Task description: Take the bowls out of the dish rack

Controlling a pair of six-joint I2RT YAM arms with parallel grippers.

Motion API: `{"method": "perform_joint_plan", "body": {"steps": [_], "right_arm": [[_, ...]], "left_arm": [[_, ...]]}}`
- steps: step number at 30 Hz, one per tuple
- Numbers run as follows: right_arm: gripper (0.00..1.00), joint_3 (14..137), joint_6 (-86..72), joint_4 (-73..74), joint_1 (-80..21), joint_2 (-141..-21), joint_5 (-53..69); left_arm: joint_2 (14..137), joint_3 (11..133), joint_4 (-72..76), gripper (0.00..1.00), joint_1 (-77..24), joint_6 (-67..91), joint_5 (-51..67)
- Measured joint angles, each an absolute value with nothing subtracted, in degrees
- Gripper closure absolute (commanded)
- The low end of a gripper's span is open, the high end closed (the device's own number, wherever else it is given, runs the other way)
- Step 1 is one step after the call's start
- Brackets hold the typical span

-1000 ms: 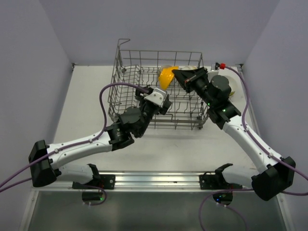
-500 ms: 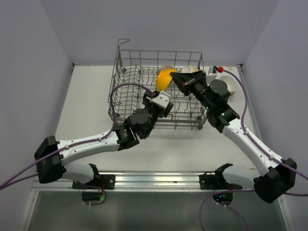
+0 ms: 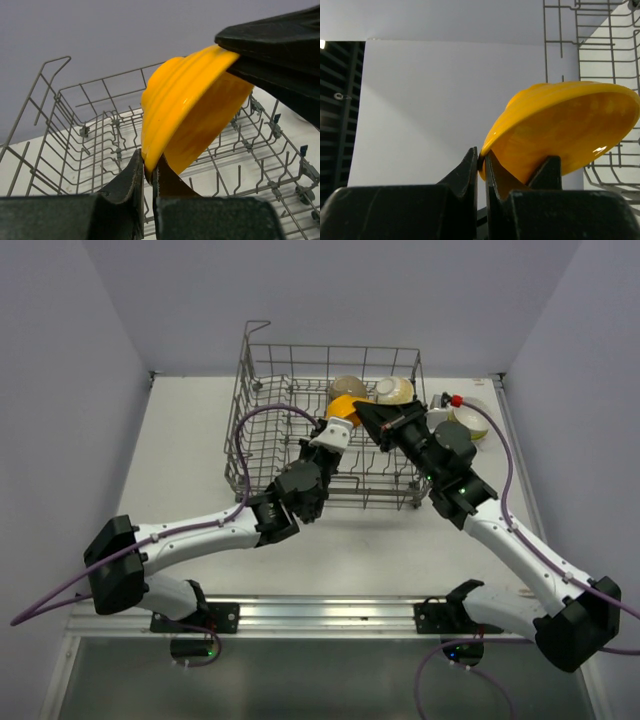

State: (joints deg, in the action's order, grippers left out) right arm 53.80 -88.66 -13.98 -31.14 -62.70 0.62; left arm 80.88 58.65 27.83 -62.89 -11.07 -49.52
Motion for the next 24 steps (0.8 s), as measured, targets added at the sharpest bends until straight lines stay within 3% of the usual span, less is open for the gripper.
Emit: {"method": "perform_joint_plan", "body": {"steps": [10, 12, 24], "right_arm": [[1.00, 52.34, -91.24, -16.84, -31.83, -62.61, 0.38], [0.91, 51.77, -91.50, -17.47, -31.83, -62.70, 0.03], [0.79, 50.28, -92.09, -20.08, -31.83, -65.34, -0.62]], "left_arm": [[81.76, 59.94, 28.49, 1.00, -62.33, -9.52, -52.36], [82.06, 60.16, 27.83, 1.00, -62.28, -8.95, -52.66], [82.32, 60.23, 23.00, 1.00, -61.49, -6.76, -53.39]]}}
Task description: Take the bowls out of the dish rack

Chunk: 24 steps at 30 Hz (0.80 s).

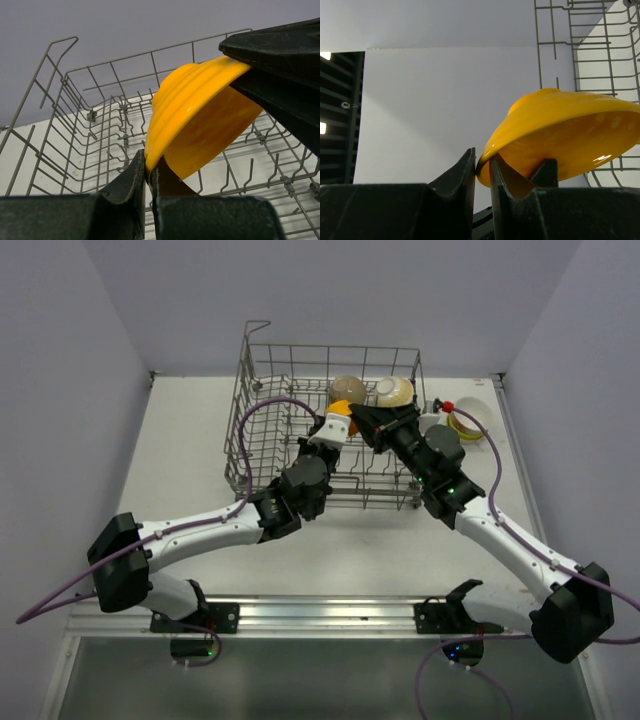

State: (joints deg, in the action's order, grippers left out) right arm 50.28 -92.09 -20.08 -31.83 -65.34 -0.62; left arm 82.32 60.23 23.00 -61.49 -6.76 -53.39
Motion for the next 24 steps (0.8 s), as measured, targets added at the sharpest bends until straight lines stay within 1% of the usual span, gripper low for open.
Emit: {"method": "perform_joint_plan", "body": {"steps": [2, 3, 6, 8, 9, 11, 12, 14, 15, 16, 18, 19, 22, 24], "right_arm": [[0.79, 50.11, -92.31, -20.95, -31.86, -66.13, -0.58], [0.77, 50.09, -92.53, -21.21, -31.88, -66.50, -0.56], [0.60, 49.58, -93.06, -22.17, -31.88, -67.35, -0.56], [0.56, 48.99, -93.32, -22.35, -31.88, -67.79, -0.60], [0.50, 48.77, -93.45, -22.35, -31.86, -68.03, -0.64], [0.43, 48.42, -93.60, -22.26, -31.86, -68.31, -0.71], [0.38, 48.38, -93.65, -22.24, -31.86, -68.31, -0.75], [0.33, 48.38, -93.67, -22.35, -31.86, -68.29, -0.78], [0.28, 48.38, -93.65, -22.33, -31.86, -68.29, -0.75], [0.25, 48.38, -93.67, -22.28, -31.86, -68.29, -0.75], [0.16, 48.38, -93.62, -22.31, -31.86, -68.29, -0.71], [0.15, 48.38, -93.65, -22.31, -31.86, -68.29, -0.67], [0.04, 48.36, -93.65, -22.13, -31.86, -68.25, -0.54], [0.02, 47.97, -93.58, -21.87, -31.86, -67.79, -0.54]], "left_arm": [[82.32, 60.20, 22.74, 1.00, -61.49, -7.31, -53.39], [82.32, 60.14, 22.63, 1.00, -61.52, -7.73, -53.49], [82.41, 60.05, 22.61, 1.00, -61.52, -8.86, -53.78], [82.43, 59.75, 22.61, 1.00, -61.56, -9.52, -53.58], [82.48, 59.46, 22.55, 1.00, -61.56, -9.65, -53.36], [82.78, 59.11, 21.65, 1.00, -61.19, -9.56, -52.88], [83.07, 59.11, 21.10, 1.00, -60.86, -9.54, -52.69], [83.59, 59.11, 20.12, 1.00, -60.05, -9.39, -52.45], [83.83, 59.11, 19.51, 1.00, -59.57, -9.30, -52.36], [84.07, 59.11, 19.05, 1.00, -59.09, -9.13, -52.29], [84.71, 59.13, 18.13, 1.00, -58.24, -8.97, -52.29], [85.14, 59.18, 17.69, 1.00, -57.87, -8.97, -52.31], [87.13, 60.03, 16.19, 1.00, -56.49, -8.97, -52.25], [88.12, 60.95, 14.68, 1.00, -55.72, -8.95, -52.18]]}}
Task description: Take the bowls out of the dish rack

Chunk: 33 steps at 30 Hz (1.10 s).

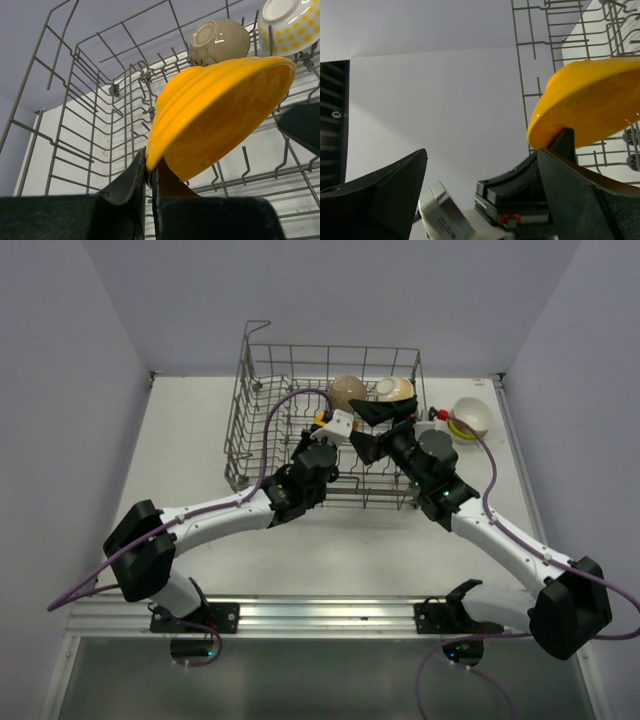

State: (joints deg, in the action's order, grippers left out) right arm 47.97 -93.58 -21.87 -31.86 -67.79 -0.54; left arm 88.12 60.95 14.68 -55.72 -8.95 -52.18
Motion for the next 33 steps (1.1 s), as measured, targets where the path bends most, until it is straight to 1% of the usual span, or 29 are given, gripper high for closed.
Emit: {"method": "perform_joint_plan", "body": {"steps": [7, 12, 16, 18, 21, 24, 28, 33], "right_arm": [[0.01, 42.70, -93.34, -18.17, -30.44, -60.20, -2.28], [0.01, 42.61, -91.94, -14.44, -29.15, -54.04, -5.06], [0.01, 42.61, -90.83, -12.86, -28.58, -52.69, -5.23], [0.01, 42.61, -90.17, -11.68, -28.42, -52.75, -5.21], [0.02, 42.61, -88.90, -9.96, -28.08, -52.73, -5.04], [0.01, 42.61, -87.83, -8.86, -27.55, -52.73, -4.78], [0.01, 42.61, -86.50, -7.75, -26.28, -52.75, -3.40], [0.01, 42.61, -84.16, -6.76, -23.49, -53.21, -0.60]], "left_arm": [[88.55, 67.35, 10.66, 1.00, -51.75, -8.75, -51.09], [87.31, 74.22, 6.31, 1.00, -49.08, -8.69, -49.89], [85.62, 81.71, -0.89, 1.00, -45.52, -6.48, -46.85], [84.79, 87.22, -6.81, 1.00, -41.10, -3.36, -42.65], [84.29, 95.13, -14.13, 1.00, -31.90, 1.61, -35.94], [83.33, 98.85, -18.74, 1.00, -21.47, 5.87, -29.93], [82.50, 98.08, -22.79, 1.00, -8.80, 11.53, -19.38], [82.91, 90.54, -24.49, 1.00, 8.34, 18.83, -3.33]]}}
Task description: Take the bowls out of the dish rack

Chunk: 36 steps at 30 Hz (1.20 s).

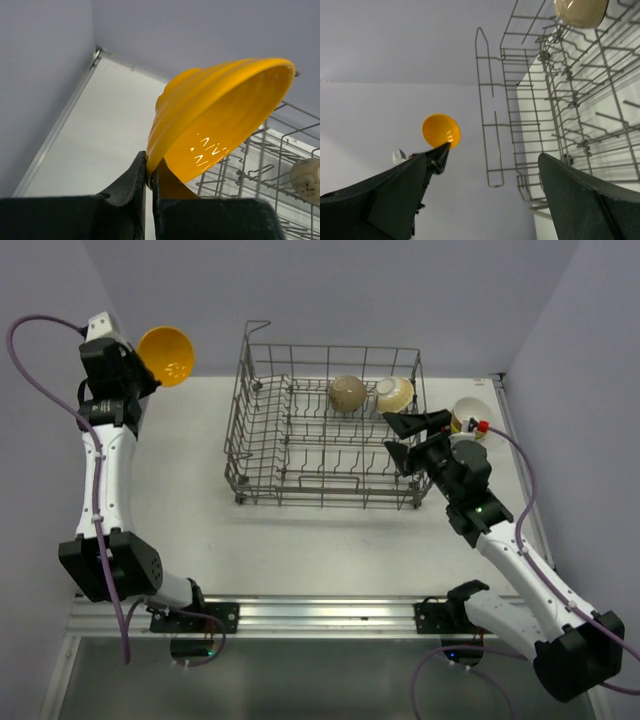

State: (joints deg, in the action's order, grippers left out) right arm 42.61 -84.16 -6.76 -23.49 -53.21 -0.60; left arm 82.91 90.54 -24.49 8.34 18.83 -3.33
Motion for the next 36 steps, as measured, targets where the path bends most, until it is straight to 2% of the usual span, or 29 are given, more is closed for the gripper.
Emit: {"method": "perform_joint_plan", "body": {"steps": [4, 8, 20, 36], "right_arm": [[0.01, 42.68, -81.23, -6.76, -19.53, -55.68, 3.70], [0.01, 42.83, -77.89, -6.63, -17.47, -58.89, 7.09], [0.01, 40.53, -72.64, -8.19, -14.26, -61.65, 12.86], [0.01, 35.75, -71.53, -15.00, -7.40, -66.67, 21.61]], "left_arm": [[86.48, 87.15, -25.76, 1.00, 16.12, 22.87, 4.99], [92.36, 85.97, -25.78, 1.00, 18.74, 24.73, 10.76], [109.84, 88.07, -27.53, 1.00, 19.00, 26.00, 18.68], [122.32, 90.87, -30.94, 1.00, 19.00, 27.31, 25.61]]}}
